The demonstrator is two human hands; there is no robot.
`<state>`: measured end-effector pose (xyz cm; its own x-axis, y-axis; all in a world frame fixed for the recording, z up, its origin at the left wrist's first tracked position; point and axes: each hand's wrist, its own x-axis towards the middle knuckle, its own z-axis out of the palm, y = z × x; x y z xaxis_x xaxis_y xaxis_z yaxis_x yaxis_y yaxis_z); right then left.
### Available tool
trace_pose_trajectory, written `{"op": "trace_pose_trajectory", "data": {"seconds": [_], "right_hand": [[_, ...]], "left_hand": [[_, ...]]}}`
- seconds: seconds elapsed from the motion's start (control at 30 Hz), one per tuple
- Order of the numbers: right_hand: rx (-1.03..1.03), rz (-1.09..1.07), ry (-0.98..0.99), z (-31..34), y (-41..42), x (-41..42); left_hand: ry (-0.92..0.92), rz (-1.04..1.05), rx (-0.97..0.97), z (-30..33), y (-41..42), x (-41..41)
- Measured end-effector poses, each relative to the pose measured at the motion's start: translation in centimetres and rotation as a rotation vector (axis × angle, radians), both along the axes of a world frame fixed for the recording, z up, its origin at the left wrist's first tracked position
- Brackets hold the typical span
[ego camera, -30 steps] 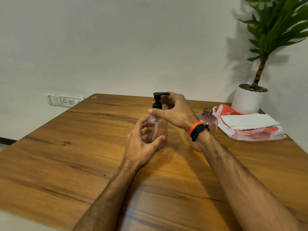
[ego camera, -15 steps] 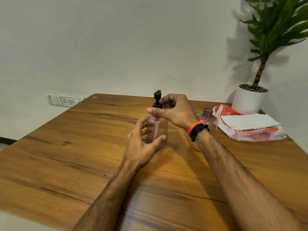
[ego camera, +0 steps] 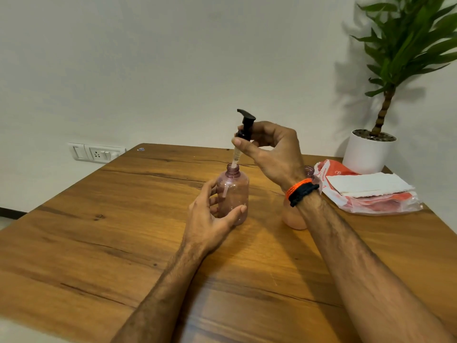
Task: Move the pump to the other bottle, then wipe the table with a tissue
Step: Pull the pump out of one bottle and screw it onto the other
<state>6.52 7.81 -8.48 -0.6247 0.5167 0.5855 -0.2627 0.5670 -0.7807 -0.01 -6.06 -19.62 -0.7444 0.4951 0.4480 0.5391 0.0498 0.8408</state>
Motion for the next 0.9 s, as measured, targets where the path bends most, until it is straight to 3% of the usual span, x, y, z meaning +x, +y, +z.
{"op": "trace_pose_trajectory", "data": {"seconds": [0.6, 0.9], "right_hand": [[0.041, -0.015, -0.019, 0.1, -0.1, 0.3], [-0.098, -0.100, 0.256, 3.0, 0.8, 2.4]], "left_hand": [[-0.010, -0.020, 0.013, 0.0, -0.1, 0.1], [-0.023, 0.001, 0.005, 0.1, 0.0, 0.3]]}}
